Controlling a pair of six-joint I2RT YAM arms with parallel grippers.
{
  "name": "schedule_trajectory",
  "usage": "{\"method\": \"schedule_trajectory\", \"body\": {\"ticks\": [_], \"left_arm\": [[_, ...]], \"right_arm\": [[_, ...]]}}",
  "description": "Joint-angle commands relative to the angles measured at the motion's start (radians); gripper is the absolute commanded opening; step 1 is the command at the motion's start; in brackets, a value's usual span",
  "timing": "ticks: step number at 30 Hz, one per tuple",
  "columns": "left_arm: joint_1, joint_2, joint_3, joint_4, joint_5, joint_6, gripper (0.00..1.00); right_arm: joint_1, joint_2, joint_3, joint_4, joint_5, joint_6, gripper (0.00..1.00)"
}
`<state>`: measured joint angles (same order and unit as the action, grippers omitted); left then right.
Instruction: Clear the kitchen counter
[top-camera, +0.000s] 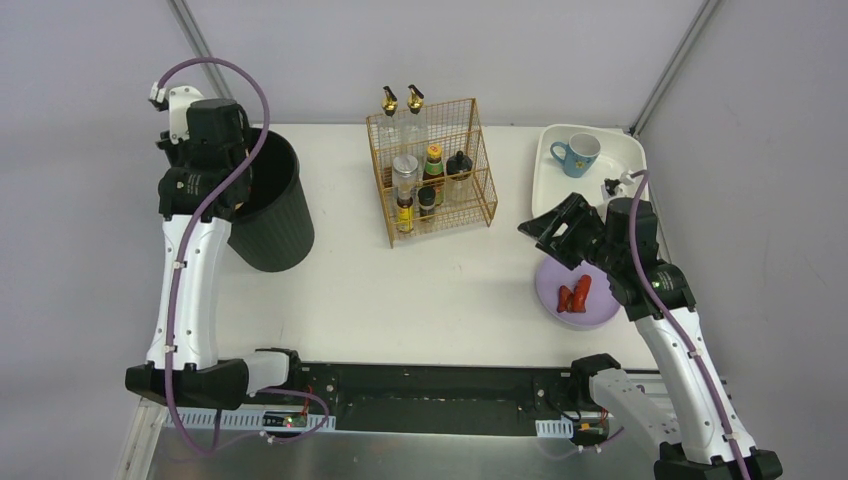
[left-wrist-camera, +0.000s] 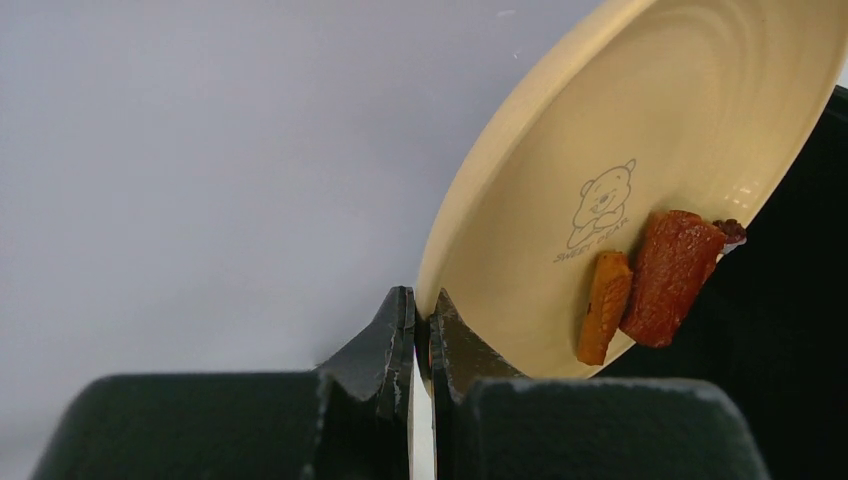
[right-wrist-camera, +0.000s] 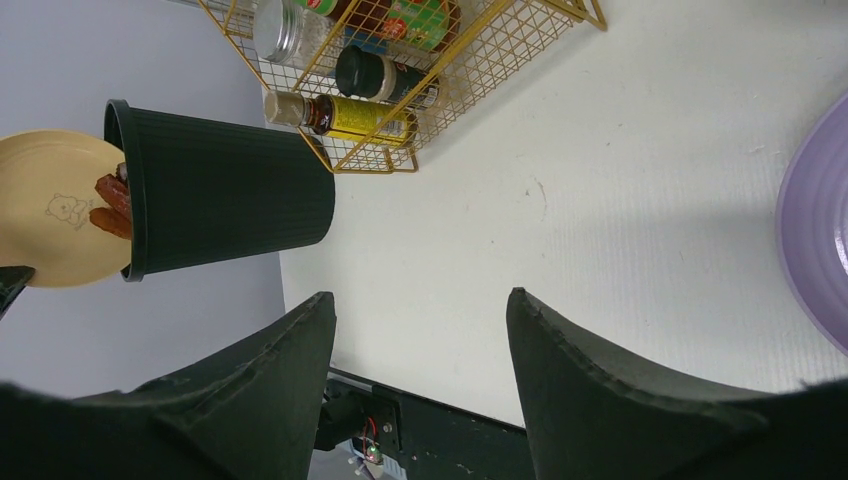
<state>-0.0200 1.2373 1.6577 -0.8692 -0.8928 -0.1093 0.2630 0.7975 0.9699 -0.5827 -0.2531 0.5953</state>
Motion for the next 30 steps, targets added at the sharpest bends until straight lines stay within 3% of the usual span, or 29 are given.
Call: {"method": "schedule_trajectory", "body": {"ticks": [1, 7, 9, 13, 15, 25, 30], "left_arm": [[-0.087, -0.029, -0.037, 0.215, -0.204, 0.166, 0.00], [-0.218, -0.060, -0.189, 0.587, -0.351, 0.475, 0.00], [-0.264, -0.057, -0.259, 0.792, -0.394, 0.667, 0.00], [-0.337, -0.020, -0.406, 1.355, -0.430, 1.163, 0.00], [-0.347, 0.005, -0.412, 1.489, -0.441, 1.265, 0.00], [-0.410, 0.030, -0.212, 1.513, -0.491, 1.367, 0.00], [-0.473, 0.021, -0.077, 1.260, -0.537, 1.218, 0.00]], "right_arm": [[0.004, -0.001, 0.000, 0.043, -0.018, 0.009, 0.66], [0.005, 0.007, -0.008, 0.050, -0.019, 0.011, 0.66], [0.006, 0.010, -0.008, 0.050, -0.020, 0.012, 0.66], [0.006, 0.010, -0.010, 0.051, -0.017, 0.013, 0.66], [0.006, 0.011, -0.011, 0.049, -0.018, 0.012, 0.66], [0.007, 0.026, 0.002, 0.043, -0.022, 0.008, 0.66], [0.007, 0.044, 0.022, 0.042, -0.035, -0.002, 0.67]]}}
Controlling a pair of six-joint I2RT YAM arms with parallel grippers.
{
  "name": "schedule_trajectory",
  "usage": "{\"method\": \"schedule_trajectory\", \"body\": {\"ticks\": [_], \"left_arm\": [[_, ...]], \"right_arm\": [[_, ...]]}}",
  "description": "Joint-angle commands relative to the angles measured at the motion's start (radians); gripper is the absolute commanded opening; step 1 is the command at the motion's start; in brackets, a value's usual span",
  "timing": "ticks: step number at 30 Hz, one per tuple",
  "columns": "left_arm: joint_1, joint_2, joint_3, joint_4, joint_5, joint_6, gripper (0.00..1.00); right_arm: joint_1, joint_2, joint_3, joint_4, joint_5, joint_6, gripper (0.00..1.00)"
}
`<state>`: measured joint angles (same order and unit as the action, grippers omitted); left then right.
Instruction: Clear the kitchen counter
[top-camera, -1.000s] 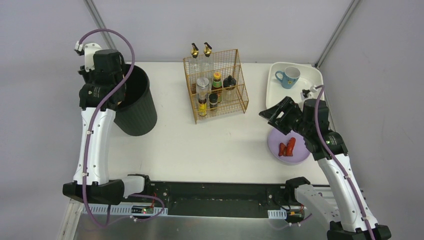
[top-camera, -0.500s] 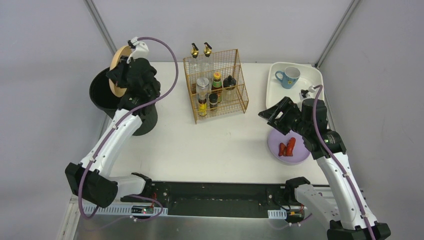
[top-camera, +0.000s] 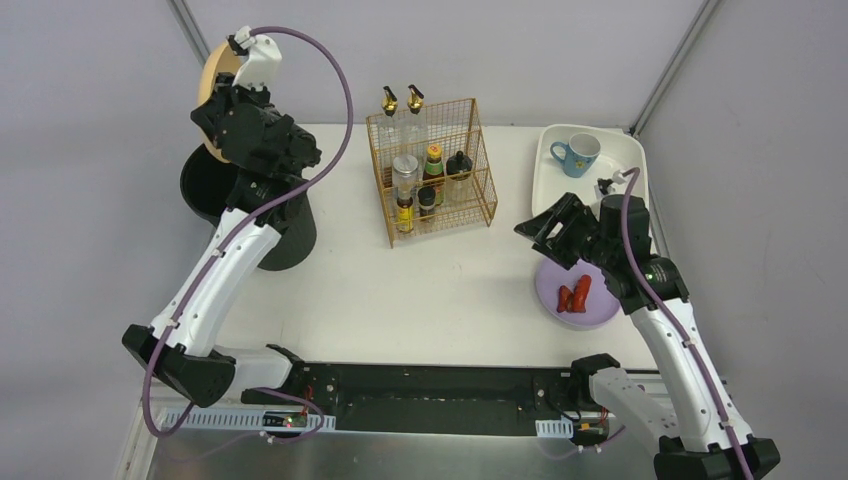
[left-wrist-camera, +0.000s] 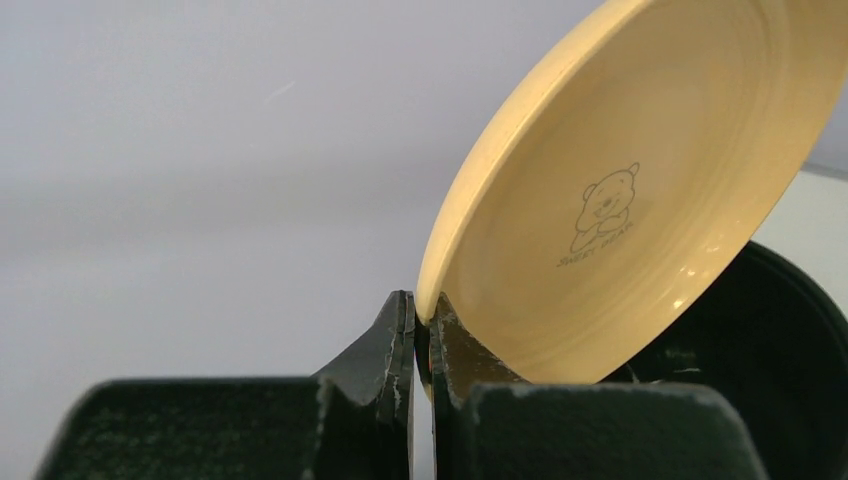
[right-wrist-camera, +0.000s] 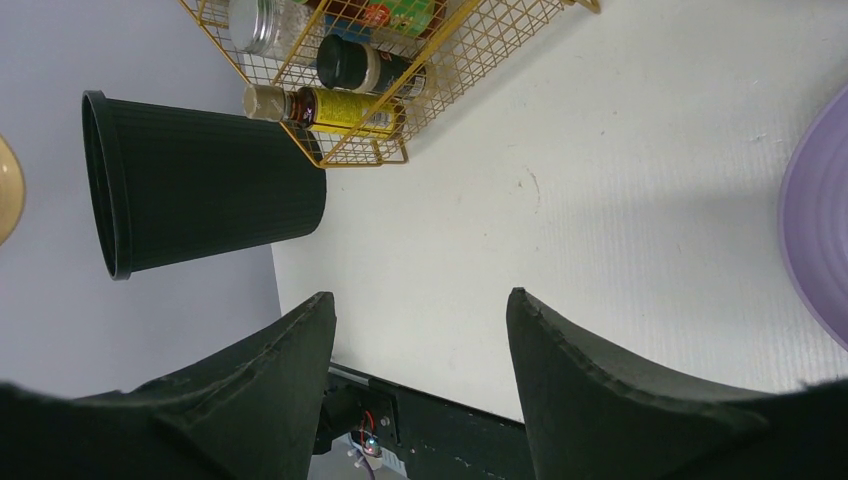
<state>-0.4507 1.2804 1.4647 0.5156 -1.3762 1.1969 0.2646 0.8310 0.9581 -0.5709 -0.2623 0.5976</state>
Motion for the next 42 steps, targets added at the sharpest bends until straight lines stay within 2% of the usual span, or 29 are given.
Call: {"method": "schedule_trajectory", "body": {"ticks": [1, 5, 13, 20, 22, 23, 25, 26, 27, 34, 42], "left_arm": [[-0.060, -0.023, 0.143, -0.171, -0.065, -0.113, 0.00], [-0.165, -0.016, 0.212, -0.223, -0.109, -0.120, 0.00], [-0.396, 0.001, 0.224, -0.228, -0.182, -0.157, 0.00], [-0.538, 0.027, 0.168, -0.206, -0.138, -0.215, 0.00], [-0.568, 0.029, 0.166, -0.311, -0.098, -0.307, 0.00], [-0.582, 0.026, 0.184, -0.451, -0.055, -0.429, 0.00], [-0.588, 0.027, 0.290, -0.912, 0.090, -0.804, 0.00], [-0.573, 0.029, 0.339, -1.063, 0.181, -0.938, 0.00], [-0.565, 0.025, 0.356, -1.112, 0.234, -0.995, 0.00], [-0.544, 0.005, 0.292, -1.118, 0.495, -1.140, 0.00], [-0.467, -0.017, 0.221, -1.156, 0.841, -1.452, 0.00]], "right_arm": [[0.005, 0.015, 0.039, 0.029, -0.028, -0.010, 0.66], [0.005, 0.031, 0.060, 0.034, -0.051, -0.033, 0.66], [0.020, 0.039, 0.110, 0.049, -0.097, -0.079, 0.67], [0.044, 0.028, 0.108, 0.096, -0.165, -0.090, 0.67], [0.051, 0.024, 0.104, 0.101, -0.171, -0.091, 0.67], [0.055, 0.025, 0.102, 0.101, -0.176, -0.092, 0.67], [0.062, 0.024, 0.098, 0.101, -0.174, -0.089, 0.67], [0.065, 0.023, 0.096, 0.099, -0.173, -0.087, 0.67], [0.067, 0.022, 0.094, 0.099, -0.170, -0.086, 0.67], [0.086, 0.009, 0.100, 0.097, -0.161, -0.079, 0.67], [0.104, -0.035, 0.110, 0.154, -0.175, -0.100, 0.68]]}}
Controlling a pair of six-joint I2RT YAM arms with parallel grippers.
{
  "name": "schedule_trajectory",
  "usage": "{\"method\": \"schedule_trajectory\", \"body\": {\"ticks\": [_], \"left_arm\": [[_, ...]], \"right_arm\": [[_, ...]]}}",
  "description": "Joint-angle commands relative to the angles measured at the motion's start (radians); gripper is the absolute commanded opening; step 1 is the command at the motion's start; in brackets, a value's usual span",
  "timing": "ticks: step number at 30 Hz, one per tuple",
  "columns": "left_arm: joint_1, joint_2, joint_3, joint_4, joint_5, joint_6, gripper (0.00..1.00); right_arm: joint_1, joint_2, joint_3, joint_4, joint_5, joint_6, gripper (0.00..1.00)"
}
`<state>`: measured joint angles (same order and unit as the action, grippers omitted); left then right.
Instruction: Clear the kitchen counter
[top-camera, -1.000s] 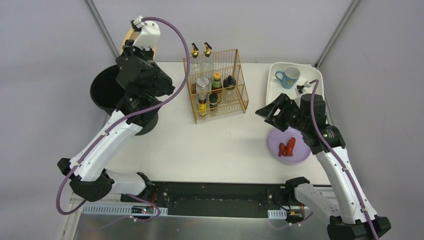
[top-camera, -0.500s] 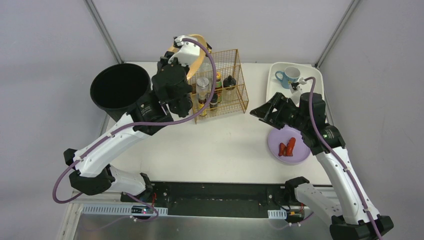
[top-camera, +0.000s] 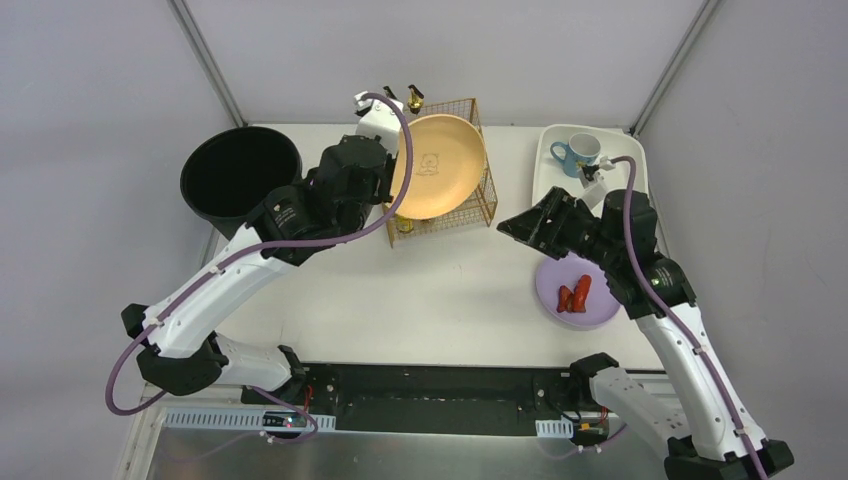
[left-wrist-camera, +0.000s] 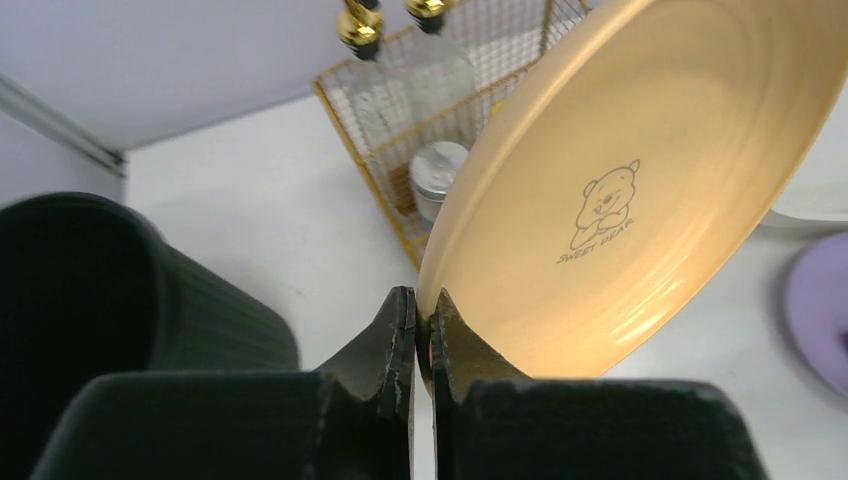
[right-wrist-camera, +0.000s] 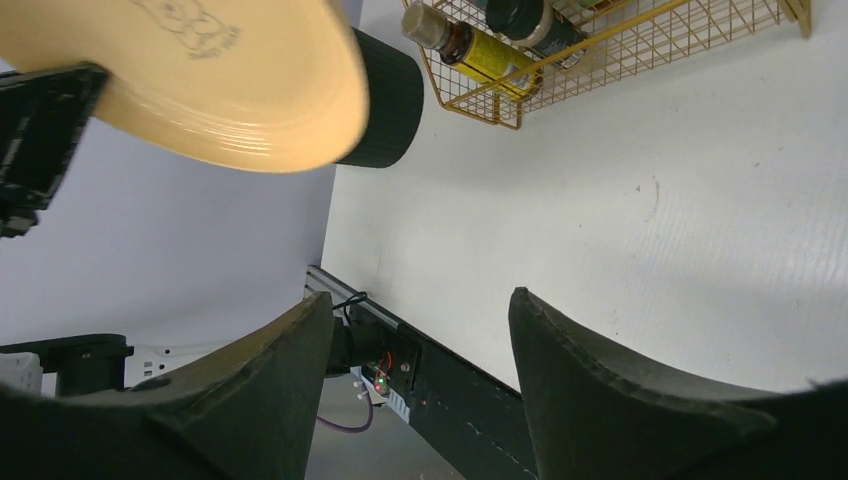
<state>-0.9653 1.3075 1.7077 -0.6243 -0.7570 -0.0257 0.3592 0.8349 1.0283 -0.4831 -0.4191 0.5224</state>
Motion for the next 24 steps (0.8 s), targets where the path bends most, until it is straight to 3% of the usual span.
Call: {"method": "schedule_trajectory", "body": {"ticks": [1, 11, 21, 24], "left_arm": [[0.064, -0.047, -0.033, -0.021, 0.272, -0.272, 0.00], [0.186, -0.044, -0.146, -0.018, 0.689, -0.557, 0.00], [0.193, -0.008, -0.213, 0.033, 0.897, -0.663, 0.00], [0.199, 0.006, -0.221, 0.034, 0.931, -0.669, 0.00]], "right_arm": [[0.010, -0.046, 0.044, 0.065, -0.013, -0.034, 0.69], [0.013, -0.057, 0.042, 0.051, 0.052, -0.085, 0.70], [0.047, -0.008, 0.026, 0.084, 0.082, -0.061, 0.70], [0.065, 0.000, 0.026, 0.090, 0.099, -0.056, 0.60]]}}
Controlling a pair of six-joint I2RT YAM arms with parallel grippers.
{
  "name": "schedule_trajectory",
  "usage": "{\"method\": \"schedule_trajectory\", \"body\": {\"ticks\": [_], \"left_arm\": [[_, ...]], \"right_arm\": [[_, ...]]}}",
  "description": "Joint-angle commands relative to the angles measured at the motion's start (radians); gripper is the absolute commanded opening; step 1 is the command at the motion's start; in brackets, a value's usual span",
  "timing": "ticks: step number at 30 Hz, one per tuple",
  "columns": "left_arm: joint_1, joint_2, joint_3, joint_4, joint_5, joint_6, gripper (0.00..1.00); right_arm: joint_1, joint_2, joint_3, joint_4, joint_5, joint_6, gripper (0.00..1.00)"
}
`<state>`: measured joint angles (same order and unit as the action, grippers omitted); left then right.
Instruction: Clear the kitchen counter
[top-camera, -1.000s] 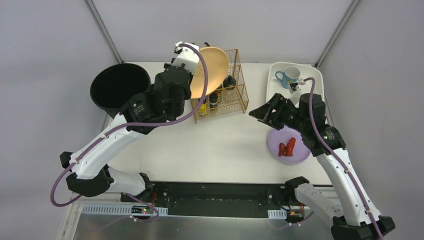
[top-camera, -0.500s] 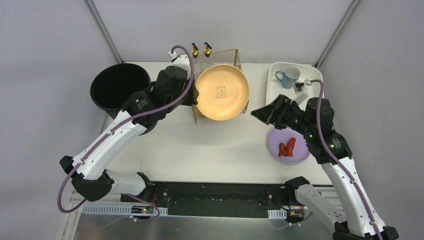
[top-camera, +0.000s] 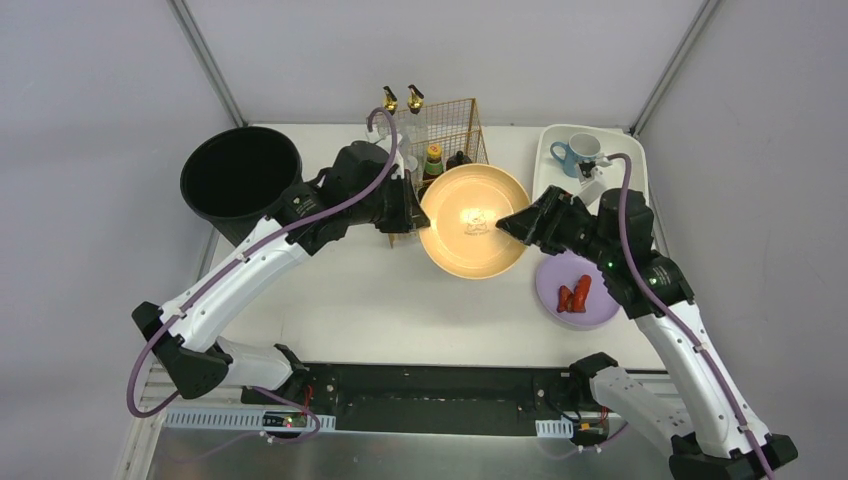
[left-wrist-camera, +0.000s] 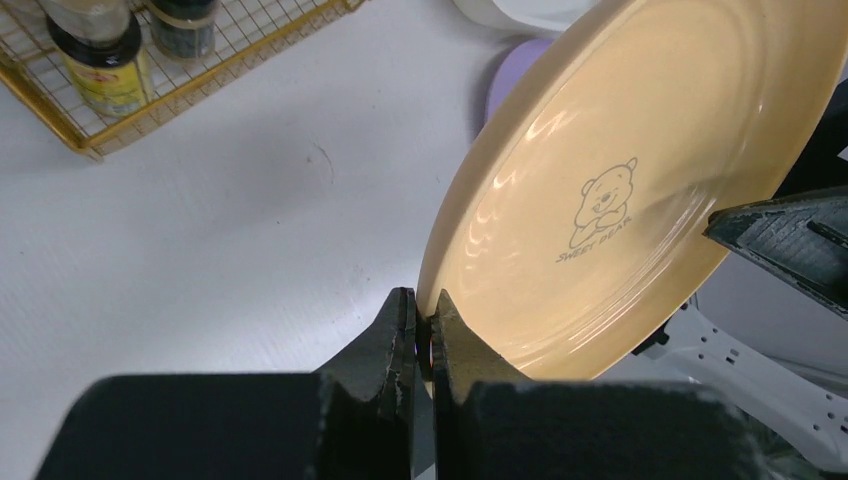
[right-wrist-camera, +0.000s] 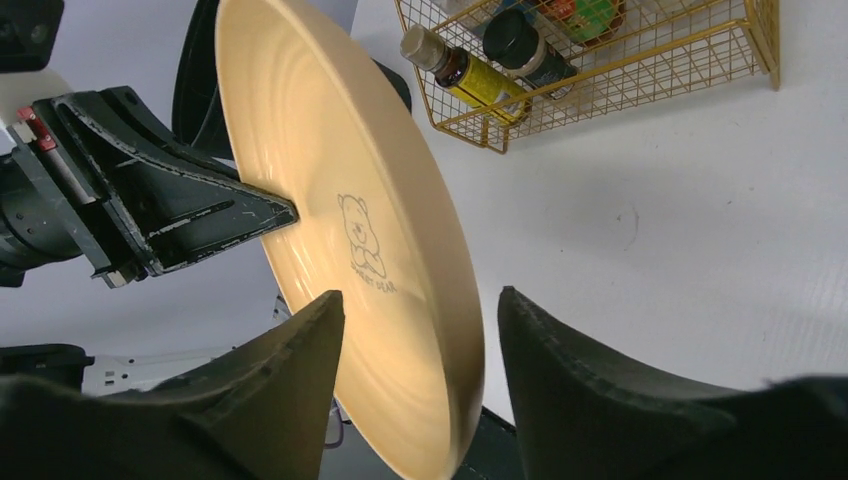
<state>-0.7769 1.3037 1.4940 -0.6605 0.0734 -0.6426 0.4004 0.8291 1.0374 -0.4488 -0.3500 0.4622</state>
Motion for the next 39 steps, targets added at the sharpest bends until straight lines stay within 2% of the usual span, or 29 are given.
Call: {"method": "schedule_trajectory", "body": {"ticks": [1, 4, 7, 9, 10, 12, 14, 19, 21, 25, 33, 39], "left_arm": [[0.014, 0.017, -0.008, 0.070, 0.109, -0.054, 0.00], [0.018, 0.025, -0.014, 0.070, 0.122, -0.056, 0.00], [0.027, 0.029, -0.015, 0.070, 0.123, -0.053, 0.00], [0.036, 0.030, -0.016, 0.070, 0.126, -0.054, 0.00], [0.041, 0.030, -0.015, 0.070, 0.129, -0.055, 0.04], [0.047, 0.028, -0.016, 0.070, 0.132, -0.054, 0.18], [0.053, 0.024, -0.019, 0.070, 0.126, -0.046, 0.37], [0.072, -0.003, -0.037, 0.070, 0.103, -0.025, 0.67], [0.082, -0.019, -0.046, 0.069, 0.096, -0.014, 0.76], [0.098, -0.055, -0.081, 0.058, 0.065, -0.001, 0.79], [0.108, -0.113, -0.159, 0.041, 0.030, 0.014, 0.79], [0.110, -0.128, -0.189, 0.037, 0.031, 0.018, 0.79]], "right_arm": [[0.030, 0.008, 0.018, 0.055, 0.036, 0.004, 0.53], [0.045, 0.015, 0.023, 0.045, 0.058, 0.004, 0.24], [0.050, 0.016, 0.023, 0.032, 0.083, 0.004, 0.01], [0.051, 0.020, 0.022, 0.023, 0.098, 0.004, 0.00], [0.052, 0.021, 0.024, 0.018, 0.108, 0.005, 0.00], [0.052, 0.022, 0.023, 0.013, 0.131, 0.012, 0.00], [0.052, 0.023, 0.026, 0.003, 0.163, 0.021, 0.00], [0.051, 0.063, 0.060, -0.049, 0.258, 0.021, 0.00], [0.050, 0.094, 0.092, -0.088, 0.296, 0.006, 0.00], [0.009, 0.139, 0.128, -0.114, 0.367, -0.007, 0.00], [-0.300, 0.217, 0.136, -0.116, 0.319, 0.050, 0.00], [-0.392, 0.301, 0.133, -0.117, 0.433, 0.082, 0.00]]}}
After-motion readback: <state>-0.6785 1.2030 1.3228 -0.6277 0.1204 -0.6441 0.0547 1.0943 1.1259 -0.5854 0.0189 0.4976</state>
